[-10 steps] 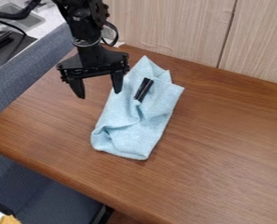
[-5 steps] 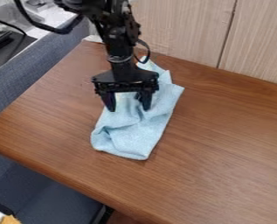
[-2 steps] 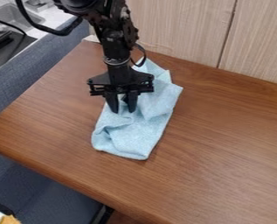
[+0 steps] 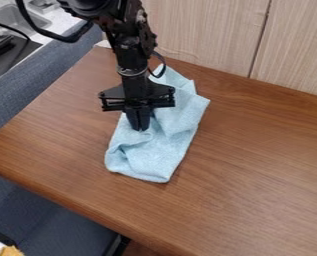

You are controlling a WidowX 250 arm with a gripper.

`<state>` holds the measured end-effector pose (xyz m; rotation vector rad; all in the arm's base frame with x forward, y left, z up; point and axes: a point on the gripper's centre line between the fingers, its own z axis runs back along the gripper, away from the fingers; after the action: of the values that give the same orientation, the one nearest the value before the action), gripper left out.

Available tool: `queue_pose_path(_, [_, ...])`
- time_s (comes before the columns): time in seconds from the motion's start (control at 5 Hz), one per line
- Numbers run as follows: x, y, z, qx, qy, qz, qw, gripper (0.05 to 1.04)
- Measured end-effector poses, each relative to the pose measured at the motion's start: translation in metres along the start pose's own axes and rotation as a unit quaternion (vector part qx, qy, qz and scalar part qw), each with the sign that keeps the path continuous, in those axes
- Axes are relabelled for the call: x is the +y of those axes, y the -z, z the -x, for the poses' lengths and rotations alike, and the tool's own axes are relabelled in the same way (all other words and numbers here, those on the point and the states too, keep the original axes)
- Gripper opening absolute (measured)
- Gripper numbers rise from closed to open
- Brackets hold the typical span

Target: Unfold the cloth from right to left

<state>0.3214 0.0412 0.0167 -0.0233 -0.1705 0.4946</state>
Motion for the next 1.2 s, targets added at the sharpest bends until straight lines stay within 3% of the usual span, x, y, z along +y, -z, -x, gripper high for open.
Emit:
queue_pose_path(0.4, [0.014, -0.001, -0.004, 0.0, -0.018, -0.007, 0.9998, 0.052])
queue_pose_path(0.6, [0.028, -0.021, -0.013, -0.026, -0.024, -0.034, 0.9988, 0.052])
queue_pose_path(0.8, [0.052, -0.032, -0.017, -0.032, -0.053, -0.05, 0.9968, 0.052])
queue_pose_path(1.0, [0.082, -0.034, -0.021, -0.026, -0.1, -0.047, 0.9936, 0.052])
queue_pose_path(1.2, [0.112, -0.017, -0.025, 0.001, -0.141, -0.048, 0.9889, 0.052])
